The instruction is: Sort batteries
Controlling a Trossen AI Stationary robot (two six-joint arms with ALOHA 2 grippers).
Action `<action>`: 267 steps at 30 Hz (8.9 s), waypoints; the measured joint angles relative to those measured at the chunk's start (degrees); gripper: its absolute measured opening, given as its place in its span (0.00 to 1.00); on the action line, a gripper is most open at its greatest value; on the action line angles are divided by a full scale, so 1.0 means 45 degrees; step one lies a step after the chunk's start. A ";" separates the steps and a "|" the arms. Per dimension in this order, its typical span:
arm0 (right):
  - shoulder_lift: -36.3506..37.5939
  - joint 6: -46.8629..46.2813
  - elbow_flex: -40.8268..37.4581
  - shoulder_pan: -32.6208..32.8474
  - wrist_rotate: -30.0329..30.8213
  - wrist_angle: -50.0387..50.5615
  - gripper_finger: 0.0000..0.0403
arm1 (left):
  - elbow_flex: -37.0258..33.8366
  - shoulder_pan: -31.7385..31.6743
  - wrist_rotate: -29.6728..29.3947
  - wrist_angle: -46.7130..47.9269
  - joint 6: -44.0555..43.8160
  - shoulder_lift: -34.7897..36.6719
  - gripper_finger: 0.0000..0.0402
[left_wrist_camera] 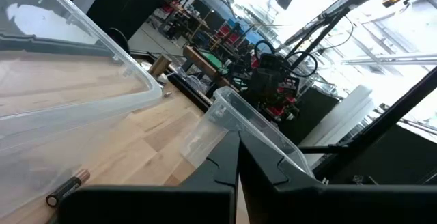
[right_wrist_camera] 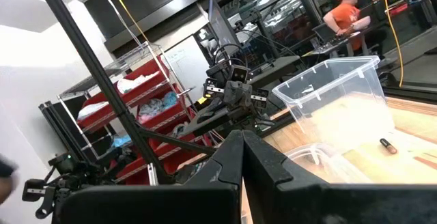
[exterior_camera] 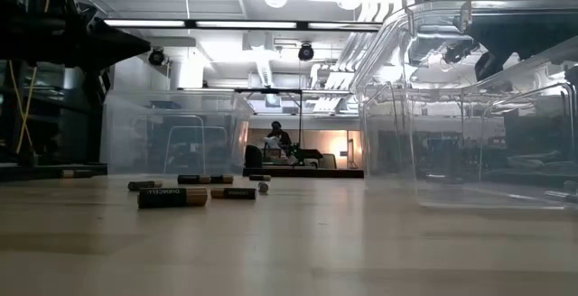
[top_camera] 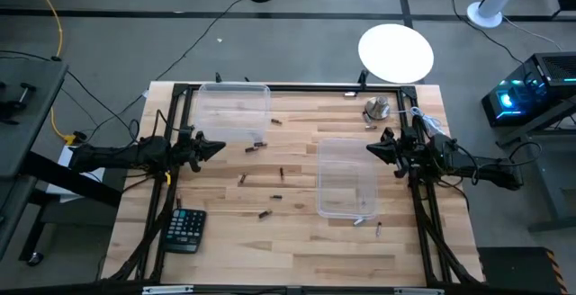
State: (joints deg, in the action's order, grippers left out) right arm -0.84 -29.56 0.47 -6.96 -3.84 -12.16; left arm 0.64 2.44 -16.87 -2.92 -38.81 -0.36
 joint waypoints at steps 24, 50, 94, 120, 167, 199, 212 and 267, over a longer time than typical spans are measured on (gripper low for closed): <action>0.0001 -0.0001 0.0000 0.0000 -0.0004 0.0000 0.00 | -0.0002 0.0002 -0.0002 0.0000 0.0000 0.0000 0.00; 0.0003 -0.0002 -0.0002 -0.0004 -0.0002 -0.0002 0.00 | -0.0004 0.0000 0.0000 0.0000 0.0000 0.0000 0.00; 0.0008 -0.4333 0.0484 -0.0048 0.4125 -0.3828 0.00 | 0.8690 0.1396 0.2853 0.6665 -0.2599 -1.7353 0.44; -0.1647 -0.3715 0.0539 -0.0026 0.4768 -0.6706 0.00 | 0.8593 0.0376 0.2380 0.7494 -0.2469 -1.8673 0.05; -1.5102 0.2076 1.6481 0.0487 0.2074 0.9892 0.49 | 1.4059 -0.0198 0.3667 1.1969 0.6235 -1.4245 0.55; -1.5703 0.3716 1.8836 0.0248 0.2555 1.5181 0.51 | 1.4168 0.2207 0.3094 0.5995 0.6757 -2.4349 0.52; -1.5703 0.3274 1.8831 0.0248 0.3091 1.5175 0.51 | 1.4006 0.0838 0.2119 0.7788 0.7452 -2.2631 0.08; -1.5742 0.3585 1.8787 -0.0840 0.4527 1.2648 0.51 | 0.9320 0.8029 0.7073 1.5764 -1.4157 -1.6622 0.53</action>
State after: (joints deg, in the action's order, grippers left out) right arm -71.68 -13.43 85.01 -10.74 16.53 44.75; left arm 42.58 38.57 14.96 68.02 -102.51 -75.16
